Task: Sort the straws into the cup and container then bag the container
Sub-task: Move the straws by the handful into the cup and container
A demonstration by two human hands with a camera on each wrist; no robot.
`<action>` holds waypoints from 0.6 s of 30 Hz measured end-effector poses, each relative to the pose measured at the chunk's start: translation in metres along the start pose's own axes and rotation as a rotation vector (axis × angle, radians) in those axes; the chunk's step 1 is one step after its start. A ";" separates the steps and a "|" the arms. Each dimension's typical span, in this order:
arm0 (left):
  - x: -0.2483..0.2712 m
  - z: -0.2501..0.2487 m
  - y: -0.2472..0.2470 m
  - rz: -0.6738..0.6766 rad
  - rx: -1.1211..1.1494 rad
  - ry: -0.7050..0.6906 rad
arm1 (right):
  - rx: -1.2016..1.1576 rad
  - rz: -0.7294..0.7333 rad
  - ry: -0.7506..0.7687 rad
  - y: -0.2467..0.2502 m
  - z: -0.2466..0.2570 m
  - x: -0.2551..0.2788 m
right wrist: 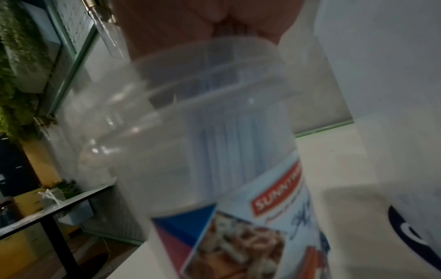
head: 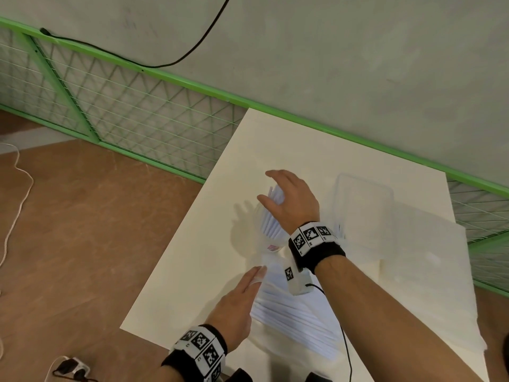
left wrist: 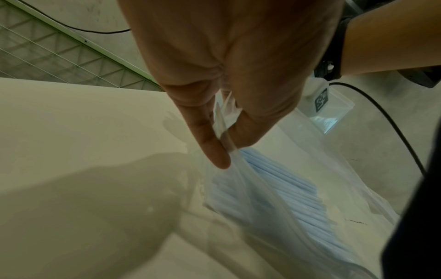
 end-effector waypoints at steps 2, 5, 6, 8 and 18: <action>0.001 -0.001 0.001 -0.004 -0.006 -0.001 | -0.005 0.005 0.031 -0.002 0.003 -0.001; 0.001 -0.001 0.002 -0.005 -0.014 0.002 | -0.025 -0.014 0.073 -0.004 0.004 -0.004; 0.001 -0.001 0.002 -0.006 -0.017 0.003 | -0.030 -0.024 0.080 -0.004 0.004 -0.005; 0.000 0.000 0.001 -0.003 -0.017 0.001 | -0.052 -0.044 0.067 0.000 0.004 -0.008; -0.002 -0.001 0.002 -0.022 -0.007 -0.014 | 0.128 0.014 0.011 0.001 -0.003 -0.004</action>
Point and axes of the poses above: each hand's wrist, its own x-axis away from the middle knuckle, its own y-axis out of the back of the hand, z = x × y, the point moved 9 cm from there along -x, towards the middle knuckle, and after that the axes turned 4 degrees about -z, right-handed, at the moved point
